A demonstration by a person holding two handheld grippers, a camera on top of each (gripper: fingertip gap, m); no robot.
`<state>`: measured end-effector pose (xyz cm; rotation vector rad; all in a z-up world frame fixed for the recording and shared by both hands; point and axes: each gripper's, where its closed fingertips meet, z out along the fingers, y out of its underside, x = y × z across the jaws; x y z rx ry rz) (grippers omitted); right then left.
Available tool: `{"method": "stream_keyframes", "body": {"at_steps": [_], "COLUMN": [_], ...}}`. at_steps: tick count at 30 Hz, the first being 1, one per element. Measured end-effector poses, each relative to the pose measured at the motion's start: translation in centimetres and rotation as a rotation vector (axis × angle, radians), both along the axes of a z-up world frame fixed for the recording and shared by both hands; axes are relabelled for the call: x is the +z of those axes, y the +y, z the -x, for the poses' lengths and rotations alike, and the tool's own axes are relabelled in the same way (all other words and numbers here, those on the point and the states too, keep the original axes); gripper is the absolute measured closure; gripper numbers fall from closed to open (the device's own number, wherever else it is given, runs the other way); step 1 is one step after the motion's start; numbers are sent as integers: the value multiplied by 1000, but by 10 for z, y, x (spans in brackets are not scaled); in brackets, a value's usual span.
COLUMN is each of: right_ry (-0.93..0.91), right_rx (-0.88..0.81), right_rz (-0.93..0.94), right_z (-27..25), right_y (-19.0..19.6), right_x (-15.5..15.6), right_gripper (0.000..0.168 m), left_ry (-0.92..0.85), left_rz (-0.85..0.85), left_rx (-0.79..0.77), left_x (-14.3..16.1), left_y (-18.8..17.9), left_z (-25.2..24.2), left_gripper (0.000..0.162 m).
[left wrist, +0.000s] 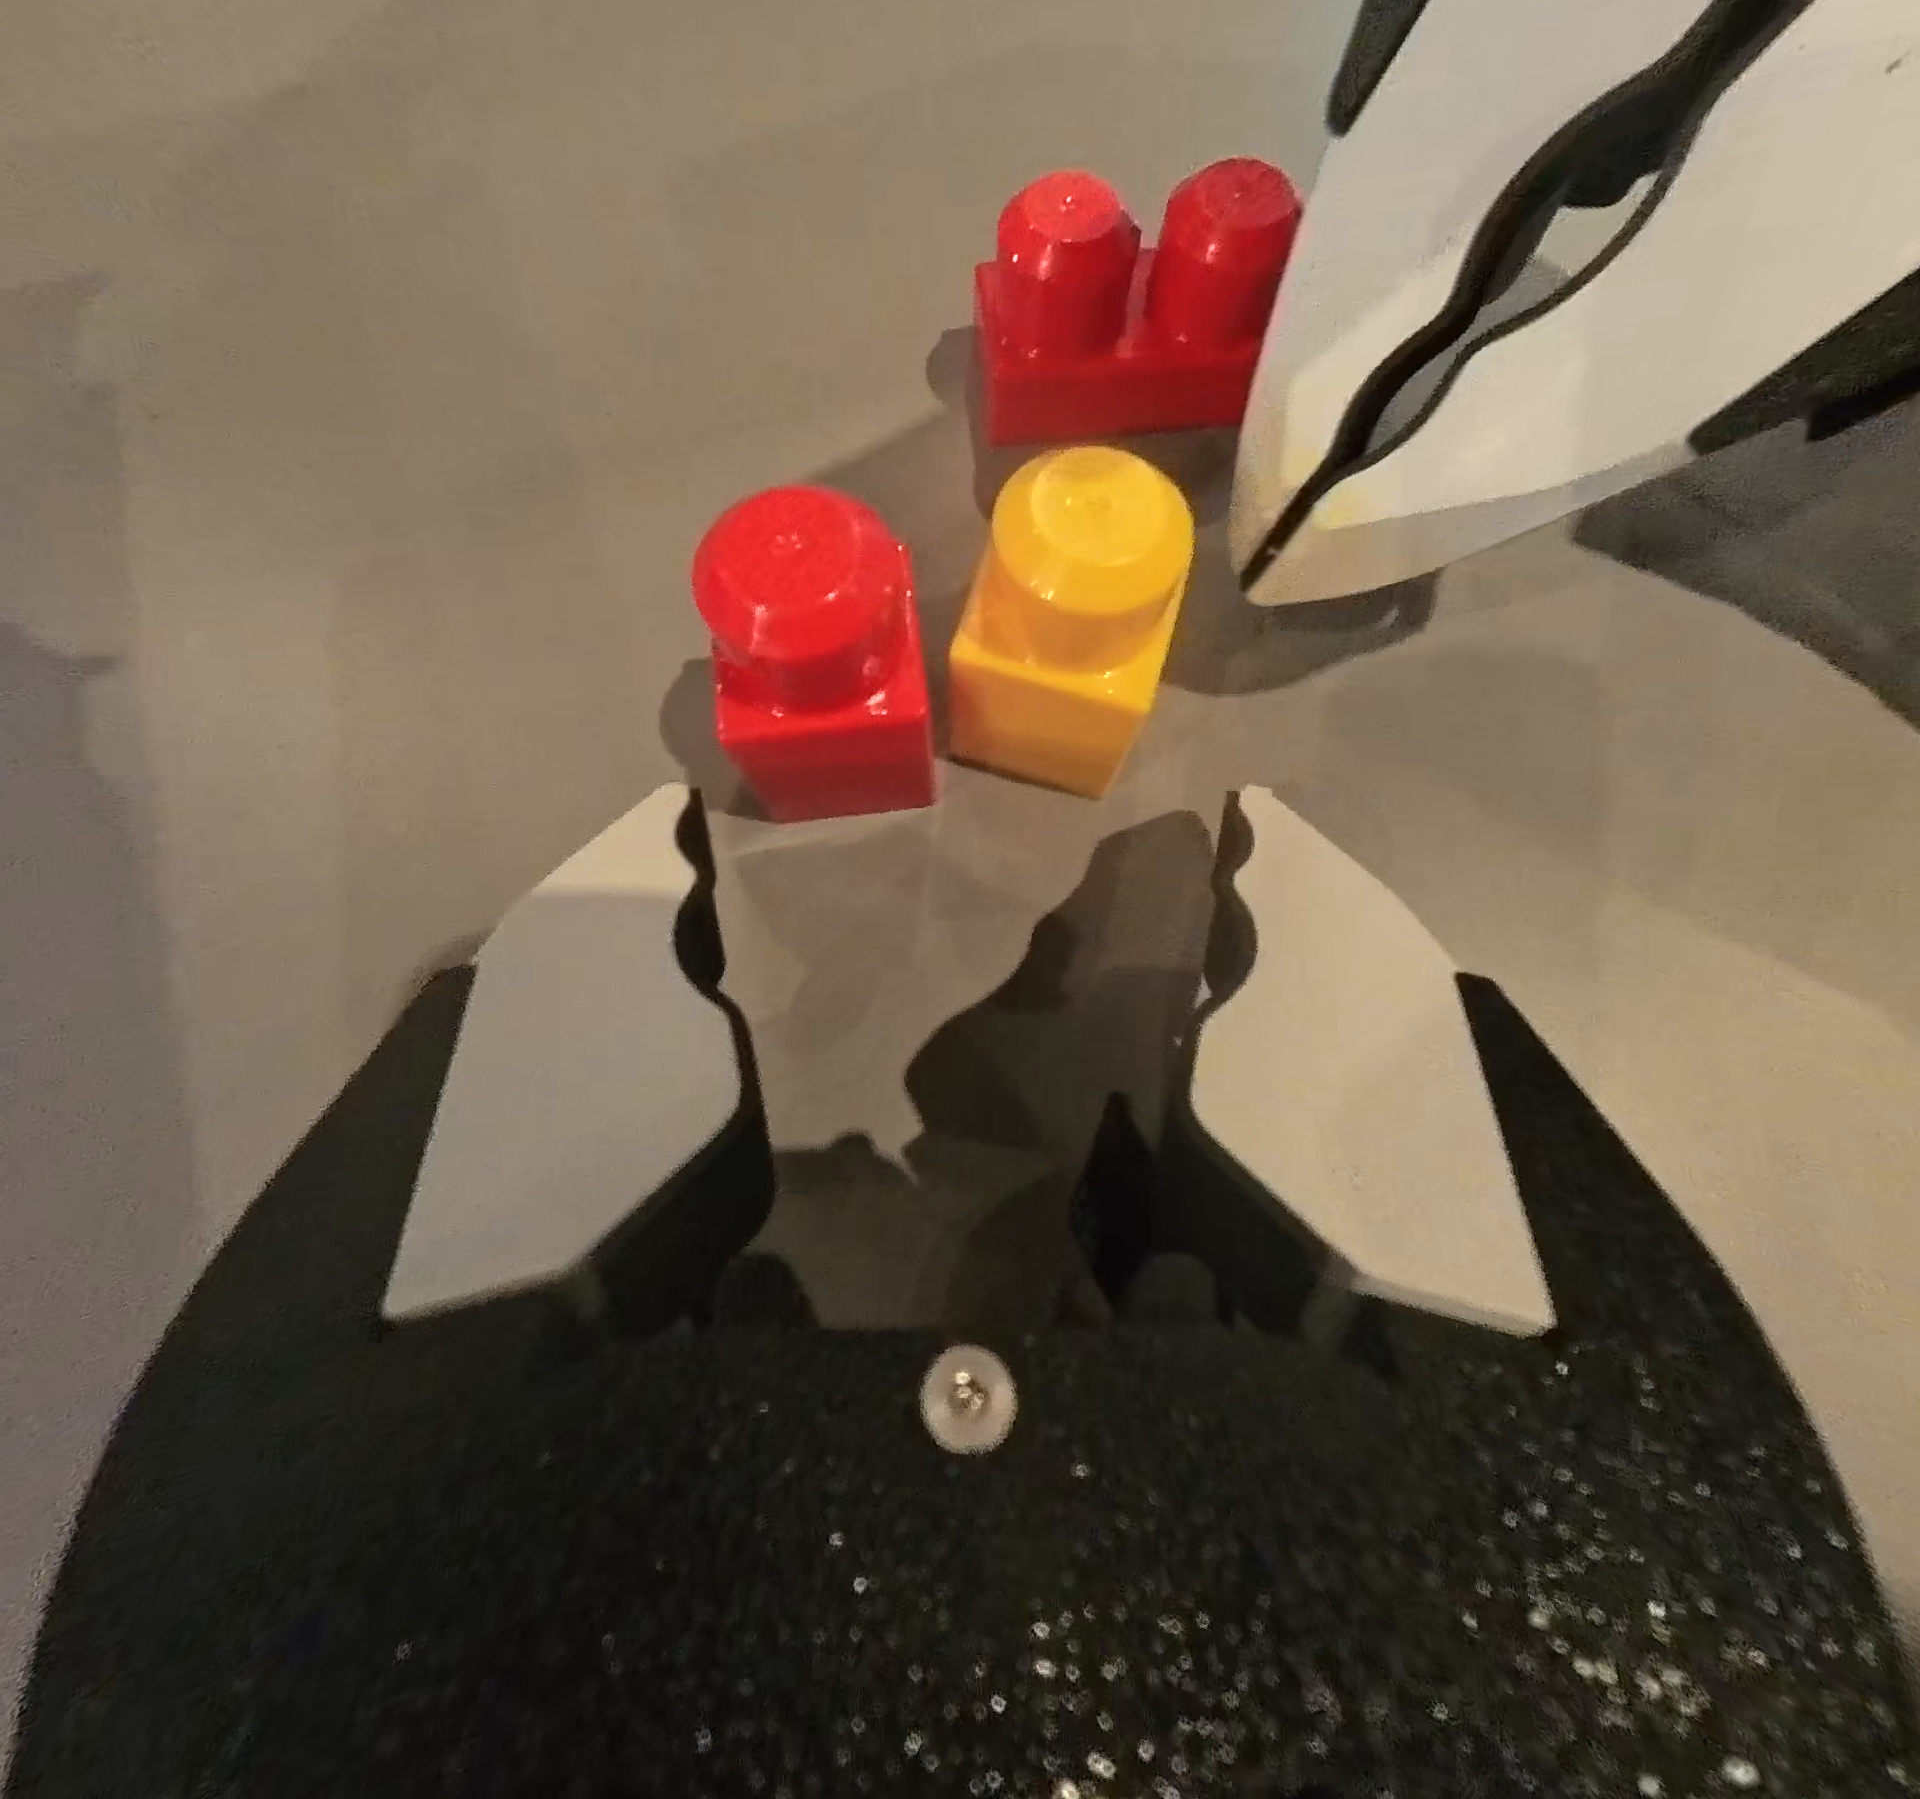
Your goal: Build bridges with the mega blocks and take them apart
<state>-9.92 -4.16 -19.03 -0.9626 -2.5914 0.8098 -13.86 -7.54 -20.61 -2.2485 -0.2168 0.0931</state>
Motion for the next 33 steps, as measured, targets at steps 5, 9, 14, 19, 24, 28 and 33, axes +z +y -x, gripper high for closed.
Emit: {"method": "stream_keyframes", "body": {"at_steps": [5, 9, 14, 19, 24, 28, 33], "right_ry": [25, 51, 78, 108, 133, 128, 127], "right_rx": [-16, -22, -35, -61, -68, -81, -90], "right_rz": [-12, -33, -53, -40, -62, -56, -58], "right_z": [6, 11, 15, 18, 22, 20, 17], "right_y": [1, 1, 4, 9, 10, 13, 17], "right_x": [-1, -3, -2, 3, 3, 6, 10], "right_gripper": [168, 168, 168, 168, 168, 168, 168], "left_ry": [-12, -16, -17, -39, -33, -9, 26], "left_rz": [-2, -1, 3, -2, 2, -9, -23], "left_rx": [-9, -16, -32, -68, -62, -34, -8], "left_x": [-2, -3, -2, -1, -2, 2, 5], "left_y": [4, 8, 8, 6, 7, 5, 5], "left_z": [-1, -2, -5, -12, -11, -11, -10], "left_gripper": [71, 72, 72, 76, 77, 76, 72]}}
